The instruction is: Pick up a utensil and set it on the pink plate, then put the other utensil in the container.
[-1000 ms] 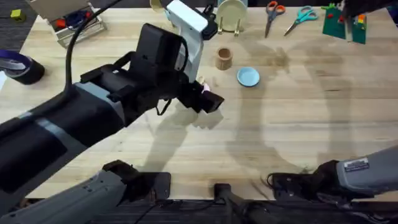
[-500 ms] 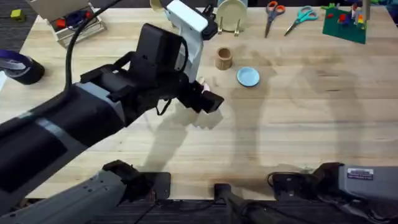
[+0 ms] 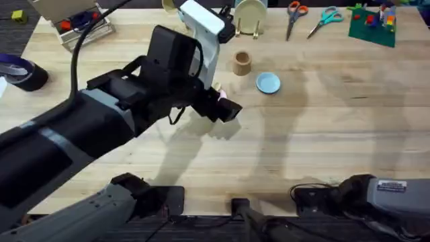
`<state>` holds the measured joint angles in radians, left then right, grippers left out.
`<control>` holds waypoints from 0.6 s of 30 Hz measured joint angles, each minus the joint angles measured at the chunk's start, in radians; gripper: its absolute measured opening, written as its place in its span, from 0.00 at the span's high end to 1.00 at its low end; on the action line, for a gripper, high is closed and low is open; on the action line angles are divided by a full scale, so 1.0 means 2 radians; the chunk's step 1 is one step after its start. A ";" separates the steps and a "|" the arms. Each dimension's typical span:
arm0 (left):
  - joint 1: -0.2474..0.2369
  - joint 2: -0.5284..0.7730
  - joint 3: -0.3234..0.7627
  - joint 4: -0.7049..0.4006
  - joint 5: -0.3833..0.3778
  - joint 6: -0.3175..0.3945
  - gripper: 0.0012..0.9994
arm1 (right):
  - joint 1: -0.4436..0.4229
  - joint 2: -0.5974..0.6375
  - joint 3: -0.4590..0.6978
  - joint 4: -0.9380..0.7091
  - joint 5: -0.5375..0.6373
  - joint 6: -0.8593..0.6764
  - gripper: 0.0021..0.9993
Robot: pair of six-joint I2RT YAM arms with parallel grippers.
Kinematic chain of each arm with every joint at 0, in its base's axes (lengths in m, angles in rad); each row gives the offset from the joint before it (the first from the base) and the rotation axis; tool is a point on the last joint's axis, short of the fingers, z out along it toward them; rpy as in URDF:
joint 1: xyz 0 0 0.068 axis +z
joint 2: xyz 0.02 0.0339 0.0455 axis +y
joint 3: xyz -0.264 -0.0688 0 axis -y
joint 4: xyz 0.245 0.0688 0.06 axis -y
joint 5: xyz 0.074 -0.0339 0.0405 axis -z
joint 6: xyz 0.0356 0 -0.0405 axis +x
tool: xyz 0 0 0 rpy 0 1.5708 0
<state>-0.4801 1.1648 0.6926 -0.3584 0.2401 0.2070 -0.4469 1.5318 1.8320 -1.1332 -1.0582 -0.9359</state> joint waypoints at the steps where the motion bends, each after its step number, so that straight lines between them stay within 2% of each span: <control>1: 0.000 0.000 0.000 0.000 0.000 0.000 0.01 | 0.001 0.002 0.000 0.000 -0.017 -0.009 0.97; 14: 0.000 0.000 0.000 0.000 0.000 0.000 0.01 | 0.002 0.046 0.000 0.004 -0.173 -0.086 0.97; 18: 0.000 0.000 0.000 0.000 0.000 0.000 0.01 | 0.004 0.073 0.000 0.005 -0.191 -0.100 0.97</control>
<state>-0.4801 1.1648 0.6926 -0.3588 0.2401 0.2068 -0.4390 1.6782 1.8320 -1.1233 -1.4392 -1.1357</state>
